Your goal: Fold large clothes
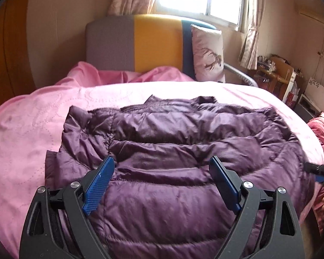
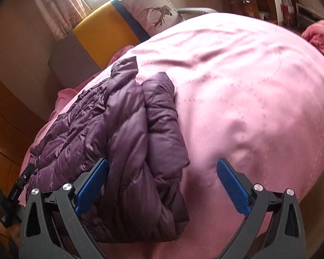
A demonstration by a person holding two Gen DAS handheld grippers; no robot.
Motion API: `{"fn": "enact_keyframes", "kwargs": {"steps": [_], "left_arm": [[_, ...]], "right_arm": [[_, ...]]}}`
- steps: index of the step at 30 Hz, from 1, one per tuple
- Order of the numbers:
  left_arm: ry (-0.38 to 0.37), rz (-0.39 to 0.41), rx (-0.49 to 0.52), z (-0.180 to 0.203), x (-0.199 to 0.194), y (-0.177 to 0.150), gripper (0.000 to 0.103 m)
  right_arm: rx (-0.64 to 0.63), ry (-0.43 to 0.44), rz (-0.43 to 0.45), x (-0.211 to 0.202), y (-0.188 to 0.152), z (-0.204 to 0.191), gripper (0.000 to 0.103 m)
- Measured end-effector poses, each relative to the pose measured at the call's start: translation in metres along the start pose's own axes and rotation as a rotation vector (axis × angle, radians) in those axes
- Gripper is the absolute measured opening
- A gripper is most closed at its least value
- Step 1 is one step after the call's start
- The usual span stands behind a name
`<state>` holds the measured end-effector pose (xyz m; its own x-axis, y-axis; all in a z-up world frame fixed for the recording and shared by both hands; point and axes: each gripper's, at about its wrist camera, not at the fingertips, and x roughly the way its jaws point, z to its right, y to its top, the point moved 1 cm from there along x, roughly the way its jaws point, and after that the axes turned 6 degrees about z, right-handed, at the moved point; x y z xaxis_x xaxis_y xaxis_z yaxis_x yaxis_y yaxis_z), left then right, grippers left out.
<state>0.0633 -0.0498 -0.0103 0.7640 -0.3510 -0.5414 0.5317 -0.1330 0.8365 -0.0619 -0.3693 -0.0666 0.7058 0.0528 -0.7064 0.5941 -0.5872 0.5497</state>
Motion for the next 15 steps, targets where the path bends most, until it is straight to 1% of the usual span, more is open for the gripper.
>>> {"fn": "enact_keyframes", "kwargs": {"steps": [1,2,5,6,8,9,10,11,12,14,15], "left_arm": [[-0.015,0.003,0.006,0.003,-0.003,0.000,0.088],[-0.035,-0.010,0.021,0.008,-0.003,-0.002,0.088],[-0.066,-0.079,0.019,0.017,0.011,-0.008,0.086],[-0.074,-0.108,0.017,0.018,0.018,-0.012,0.086],[-0.079,-0.118,0.026,0.020,0.025,-0.016,0.086],[-0.087,-0.124,0.016,0.019,0.027,-0.017,0.086],[-0.096,-0.130,0.001,0.017,0.029,-0.017,0.086],[-0.104,-0.134,-0.012,0.016,0.030,-0.019,0.086],[-0.109,-0.135,-0.017,0.015,0.031,-0.020,0.086],[-0.112,-0.135,-0.019,0.015,0.031,-0.023,0.086],[-0.113,-0.134,-0.021,0.015,0.032,-0.024,0.086]], "right_arm": [[0.024,0.026,-0.012,0.002,-0.003,0.004,0.101],[0.038,0.044,-0.016,0.002,-0.006,0.006,0.101],[0.047,0.091,-0.027,0.001,-0.007,0.003,0.101],[0.041,0.112,-0.036,0.001,-0.008,0.001,0.100],[0.007,0.150,-0.065,0.004,-0.012,-0.012,0.097],[-0.030,0.137,-0.073,0.006,-0.016,-0.022,0.096],[-0.042,0.132,-0.076,0.007,-0.018,-0.025,0.092],[-0.046,0.162,-0.087,0.007,-0.019,-0.029,0.085],[-0.040,0.175,-0.098,0.006,-0.020,-0.031,0.070],[-0.073,0.167,-0.098,0.003,-0.021,-0.040,0.063],[-0.079,0.166,-0.100,0.004,-0.021,-0.044,0.058]]}}
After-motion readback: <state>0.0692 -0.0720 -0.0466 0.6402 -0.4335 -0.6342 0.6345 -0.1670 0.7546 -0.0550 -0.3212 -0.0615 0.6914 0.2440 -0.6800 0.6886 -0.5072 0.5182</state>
